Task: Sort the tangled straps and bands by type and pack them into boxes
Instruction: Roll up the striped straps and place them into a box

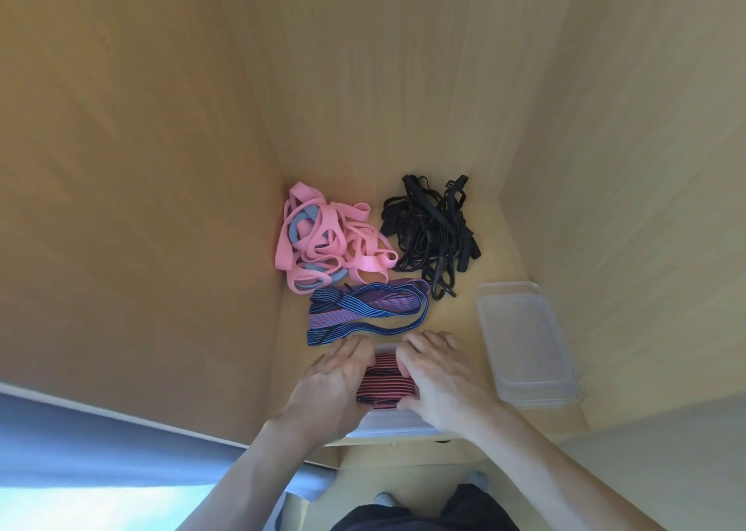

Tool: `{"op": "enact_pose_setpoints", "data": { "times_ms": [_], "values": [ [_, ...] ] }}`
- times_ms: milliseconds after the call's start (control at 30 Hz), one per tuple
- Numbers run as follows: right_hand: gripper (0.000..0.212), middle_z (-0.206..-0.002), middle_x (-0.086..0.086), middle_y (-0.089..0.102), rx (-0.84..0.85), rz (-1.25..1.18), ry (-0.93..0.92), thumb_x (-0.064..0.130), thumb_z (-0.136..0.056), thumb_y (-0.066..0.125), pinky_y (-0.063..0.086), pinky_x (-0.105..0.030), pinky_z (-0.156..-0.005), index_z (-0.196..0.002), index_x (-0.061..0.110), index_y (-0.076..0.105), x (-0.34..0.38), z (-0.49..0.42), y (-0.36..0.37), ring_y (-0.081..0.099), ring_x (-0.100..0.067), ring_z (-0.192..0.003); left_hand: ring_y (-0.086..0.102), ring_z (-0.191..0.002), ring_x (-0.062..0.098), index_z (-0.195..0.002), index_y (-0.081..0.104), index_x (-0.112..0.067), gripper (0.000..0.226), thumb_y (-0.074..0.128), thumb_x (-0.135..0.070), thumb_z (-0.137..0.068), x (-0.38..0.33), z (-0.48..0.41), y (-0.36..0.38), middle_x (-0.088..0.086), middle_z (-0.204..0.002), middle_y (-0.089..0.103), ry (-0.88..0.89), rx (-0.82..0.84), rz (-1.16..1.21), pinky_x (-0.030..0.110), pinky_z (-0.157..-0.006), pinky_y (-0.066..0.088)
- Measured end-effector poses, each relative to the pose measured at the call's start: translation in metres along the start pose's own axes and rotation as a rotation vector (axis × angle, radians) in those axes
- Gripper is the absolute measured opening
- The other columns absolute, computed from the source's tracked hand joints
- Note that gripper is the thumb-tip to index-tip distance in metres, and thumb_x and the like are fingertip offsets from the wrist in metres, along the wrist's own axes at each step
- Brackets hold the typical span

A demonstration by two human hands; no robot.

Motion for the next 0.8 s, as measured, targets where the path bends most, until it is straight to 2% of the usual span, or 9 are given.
{"op": "enact_pose_setpoints", "data": {
  "times_ms": [167,233,300,367,433,467,567,633,800],
  "values": [
    [0.046,-0.127,0.004,0.040,-0.008,-0.039,-0.014,0.046,-0.077,0.076,0.024,-0.033,-0.109,-0.104,0.023,0.046,0.000,0.003,0.000,0.038,-0.021,-0.122,0.020,-0.145,0.009,-0.116,0.047,-0.026,0.063,0.085,-0.037,-0.068,0.008,-0.001,-0.003,-0.012,-0.156,0.025,-0.037,0.147,0.077,0.023,-0.112,0.026],
    [0.048,-0.139,0.005,0.036,-0.012,-0.105,0.001,0.054,-0.077,0.075,0.020,-0.033,-0.113,-0.103,0.023,0.050,-0.004,0.007,-0.002,0.030,-0.020,-0.130,0.010,-0.149,0.002,-0.117,0.051,-0.032,0.065,0.088,-0.041,-0.065,0.017,-0.001,-0.014,-0.017,-0.159,0.016,-0.092,0.194,0.155,0.024,-0.115,0.023],
    [0.051,-0.147,0.007,0.031,-0.026,-0.181,0.025,0.064,-0.077,0.071,0.018,-0.032,-0.114,-0.104,0.024,0.052,-0.009,0.010,-0.006,0.024,-0.019,-0.134,0.018,-0.145,-0.004,-0.112,0.056,-0.036,0.054,0.087,-0.042,-0.068,0.026,-0.004,-0.031,-0.021,-0.151,0.025,-0.143,0.159,0.292,0.019,-0.114,0.023],
    [0.049,-0.149,0.010,0.030,-0.063,-0.249,0.056,0.066,-0.079,0.068,0.022,-0.031,-0.113,-0.103,0.028,0.052,-0.015,0.012,-0.012,0.025,-0.019,-0.137,0.045,-0.126,-0.010,-0.102,0.061,-0.032,0.031,0.081,-0.031,-0.079,0.037,-0.013,-0.047,-0.017,-0.137,0.049,-0.184,0.041,0.458,0.010,-0.102,0.032],
    [0.042,-0.146,0.014,0.032,-0.103,-0.288,0.078,0.065,-0.082,0.065,0.025,-0.029,-0.111,-0.102,0.031,0.051,-0.020,0.012,-0.020,0.027,-0.016,-0.137,0.060,-0.096,-0.006,-0.096,0.065,-0.024,0.017,0.072,-0.013,-0.085,0.054,-0.026,-0.056,-0.008,-0.111,0.063,-0.266,-0.112,0.490,0.014,-0.083,0.043],
    [0.040,-0.144,0.015,0.033,-0.121,-0.297,0.083,0.064,-0.083,0.064,0.026,-0.028,-0.110,-0.102,0.032,0.052,-0.023,0.012,-0.023,0.028,-0.015,-0.136,0.062,-0.093,0.001,-0.098,0.066,-0.020,0.018,0.068,-0.007,-0.086,0.063,-0.033,-0.057,-0.005,-0.107,0.064,-0.324,-0.165,0.471,0.018,-0.081,0.045],
    [0.032,-0.135,0.016,0.038,-0.174,-0.320,0.078,0.060,-0.088,0.062,0.028,-0.026,-0.109,-0.101,0.032,0.054,-0.027,0.011,-0.031,0.034,-0.012,-0.131,0.062,-0.108,0.024,-0.108,0.070,-0.008,0.027,0.061,0.001,-0.085,0.079,-0.056,-0.052,0.006,-0.119,0.063,-0.387,-0.239,0.369,0.034,-0.095,0.051],
    [0.028,-0.130,0.017,0.041,-0.198,-0.331,0.073,0.058,-0.089,0.061,0.029,-0.025,-0.108,-0.098,0.033,0.054,-0.027,0.012,-0.034,0.036,-0.010,-0.128,0.060,-0.108,0.027,-0.110,0.073,-0.014,0.038,0.055,0.004,-0.081,0.078,-0.070,-0.051,0.007,-0.116,0.067,-0.334,-0.250,0.250,0.041,-0.094,0.052],
    [0.020,-0.122,0.020,0.044,-0.232,-0.354,0.057,0.055,-0.091,0.059,0.032,-0.023,-0.106,-0.094,0.039,0.047,-0.025,0.016,-0.038,0.040,-0.004,-0.121,0.061,-0.107,0.022,-0.118,0.071,-0.034,0.051,0.059,-0.005,-0.078,0.074,-0.089,-0.038,-0.006,-0.111,0.072,-0.256,-0.099,0.089,0.030,-0.080,0.051]
  ]
}}
Point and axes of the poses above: each hand's wrist, its own z-axis away from the middle knuckle, its own y-axis out of the palm, x = y × z, the point moved 7 cm from there along -z, towards the middle knuckle
